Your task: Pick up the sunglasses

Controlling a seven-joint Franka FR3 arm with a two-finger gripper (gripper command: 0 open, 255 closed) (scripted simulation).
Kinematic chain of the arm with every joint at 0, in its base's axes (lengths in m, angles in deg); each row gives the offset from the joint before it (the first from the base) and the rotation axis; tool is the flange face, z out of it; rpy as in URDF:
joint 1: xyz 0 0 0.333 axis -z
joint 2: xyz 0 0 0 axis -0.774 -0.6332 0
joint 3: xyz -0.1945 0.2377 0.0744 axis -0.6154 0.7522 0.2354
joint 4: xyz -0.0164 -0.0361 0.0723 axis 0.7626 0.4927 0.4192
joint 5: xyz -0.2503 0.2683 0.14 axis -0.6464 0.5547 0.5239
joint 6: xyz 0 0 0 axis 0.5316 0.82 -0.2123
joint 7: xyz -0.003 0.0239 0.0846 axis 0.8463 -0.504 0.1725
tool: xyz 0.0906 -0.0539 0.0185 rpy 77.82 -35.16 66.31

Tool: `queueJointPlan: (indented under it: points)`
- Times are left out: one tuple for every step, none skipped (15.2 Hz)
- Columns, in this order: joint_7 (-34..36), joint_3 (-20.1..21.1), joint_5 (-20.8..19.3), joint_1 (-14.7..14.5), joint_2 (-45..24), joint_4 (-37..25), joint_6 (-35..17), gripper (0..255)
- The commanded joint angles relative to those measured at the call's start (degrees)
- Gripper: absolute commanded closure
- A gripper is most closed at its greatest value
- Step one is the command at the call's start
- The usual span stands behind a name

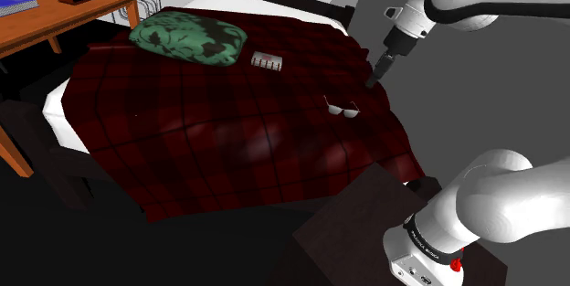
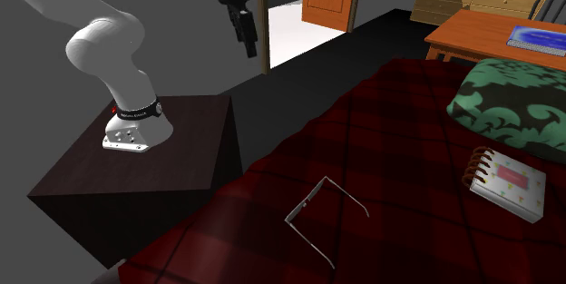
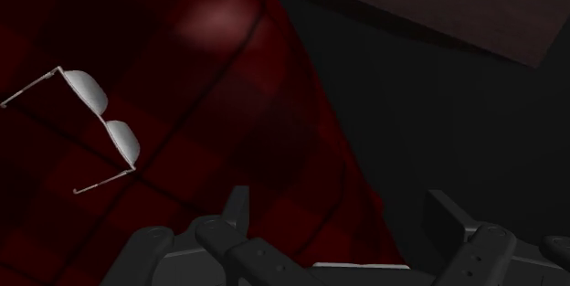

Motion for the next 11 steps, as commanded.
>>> queueJointPlan:
  points:
    - [-3.5, -2.3, -0.7, -0.1, -3.3, 0.1, -3.2, 0]
    - [-5.2, -3.4, -0.9, -0.1, -4.9, 0.1, -4.5, 0]
    - [-7.0, -4.6, -1.1, -0.1, -6.5, 0.0, -5.8, 0]
    - [-8.7, -5.7, -1.2, -0.2, -8.3, -0.3, -7.1, 0]
    - [-10.5, -6.9, -1.2, -0.4, -10.1, -0.6, -8.4, 0]
    - [-12.4, -8.0, -1.1, -0.5, -11.9, -1.0, -9.7, 0]
    - [-14.2, -9.1, -0.8, -0.7, -13.9, -1.4, -10.9, 0]
    - [-16.2, -10.3, -0.5, -1.0, -15.9, -2.0, -12.2, 0]
    - [-18.2, -11.3, 0.1, -1.2, -18.0, -2.7, -13.4, 0]
    - [-20.2, -12.4, 0.7, -1.5, -20.2, -3.4, -14.5, 0]
    - [-22.4, -13.5, 1.5, -1.7, -22.5, -4.2, -15.6, 0]
